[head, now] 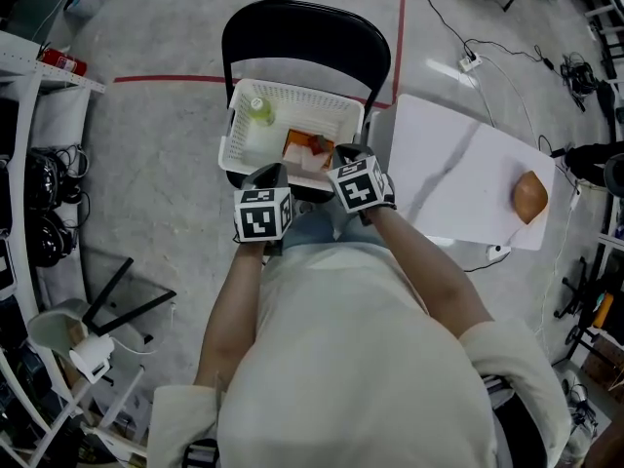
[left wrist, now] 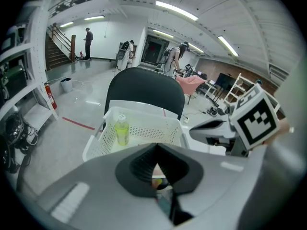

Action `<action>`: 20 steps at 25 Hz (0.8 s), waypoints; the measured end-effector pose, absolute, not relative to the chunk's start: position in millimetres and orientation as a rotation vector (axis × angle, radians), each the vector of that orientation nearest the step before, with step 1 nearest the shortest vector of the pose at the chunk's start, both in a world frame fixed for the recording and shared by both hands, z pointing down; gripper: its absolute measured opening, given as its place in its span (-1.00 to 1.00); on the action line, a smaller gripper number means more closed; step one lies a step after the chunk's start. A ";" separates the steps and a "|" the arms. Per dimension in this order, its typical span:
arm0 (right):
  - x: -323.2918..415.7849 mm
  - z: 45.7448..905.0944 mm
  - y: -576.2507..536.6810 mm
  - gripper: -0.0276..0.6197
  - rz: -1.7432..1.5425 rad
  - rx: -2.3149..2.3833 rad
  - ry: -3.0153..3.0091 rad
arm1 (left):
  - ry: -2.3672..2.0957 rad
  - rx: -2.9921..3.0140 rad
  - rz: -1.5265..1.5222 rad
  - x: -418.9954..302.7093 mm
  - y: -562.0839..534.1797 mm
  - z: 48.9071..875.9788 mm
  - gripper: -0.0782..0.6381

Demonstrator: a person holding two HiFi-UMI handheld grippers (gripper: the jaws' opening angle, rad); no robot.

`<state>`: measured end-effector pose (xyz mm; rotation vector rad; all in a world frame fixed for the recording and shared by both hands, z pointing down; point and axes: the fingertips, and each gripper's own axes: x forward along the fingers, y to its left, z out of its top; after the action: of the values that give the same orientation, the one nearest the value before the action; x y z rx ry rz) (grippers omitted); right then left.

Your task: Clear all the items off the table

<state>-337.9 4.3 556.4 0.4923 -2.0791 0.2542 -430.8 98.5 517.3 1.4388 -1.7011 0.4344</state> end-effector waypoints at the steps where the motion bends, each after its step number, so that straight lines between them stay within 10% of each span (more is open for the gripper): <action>1: -336.3 555.7 5.8 -0.91 0.257 0.494 -2.079 | -1.696 1.448 0.436 -428.7 98.6 516.1 -0.76; 20: -275.5 526.7 -2.7 -0.91 0.400 0.721 -2.123 | -1.542 1.648 0.518 -375.2 63.6 507.7 -0.76</action>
<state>-275.5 -2.7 526.7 0.7207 -2.1226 0.3996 -375.2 63.6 507.7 1.6479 -1.5423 0.5182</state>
